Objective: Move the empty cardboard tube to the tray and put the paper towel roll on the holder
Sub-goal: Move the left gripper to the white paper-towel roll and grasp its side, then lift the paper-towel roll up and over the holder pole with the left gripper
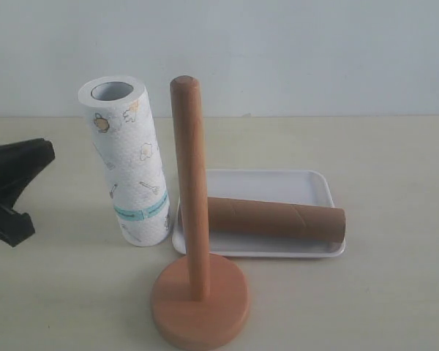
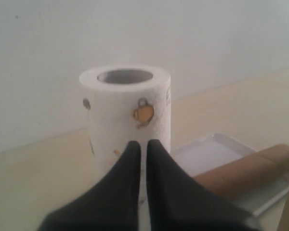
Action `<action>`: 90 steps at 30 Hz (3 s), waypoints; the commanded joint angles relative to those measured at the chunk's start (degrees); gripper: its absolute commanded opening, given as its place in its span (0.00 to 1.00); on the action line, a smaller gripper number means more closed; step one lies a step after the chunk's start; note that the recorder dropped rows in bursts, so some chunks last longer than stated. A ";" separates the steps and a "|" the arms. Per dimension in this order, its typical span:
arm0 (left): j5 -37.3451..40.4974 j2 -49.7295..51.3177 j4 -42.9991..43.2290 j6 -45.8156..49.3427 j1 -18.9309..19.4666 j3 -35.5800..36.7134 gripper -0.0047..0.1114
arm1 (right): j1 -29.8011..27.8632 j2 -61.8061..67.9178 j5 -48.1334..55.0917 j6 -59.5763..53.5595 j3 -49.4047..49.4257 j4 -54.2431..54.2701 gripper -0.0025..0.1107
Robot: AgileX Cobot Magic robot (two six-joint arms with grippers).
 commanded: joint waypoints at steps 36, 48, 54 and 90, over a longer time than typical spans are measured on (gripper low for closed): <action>-16.91 27.98 -3.53 11.43 -0.10 -4.01 0.84 | -0.14 -0.25 -0.70 -0.11 -0.04 -0.25 0.02; -16.91 32.82 -3.50 11.68 -0.10 -7.56 0.84 | -0.14 -0.25 -0.70 -0.11 -0.04 -0.25 0.02; -16.91 36.05 0.51 10.87 -0.10 -11.08 0.84 | -0.14 -0.25 -0.70 -0.11 -0.04 -0.25 0.02; -16.91 26.47 1.21 -0.84 -4.09 -24.41 0.08 | -0.14 -0.25 -0.82 0.03 -0.04 -0.25 0.02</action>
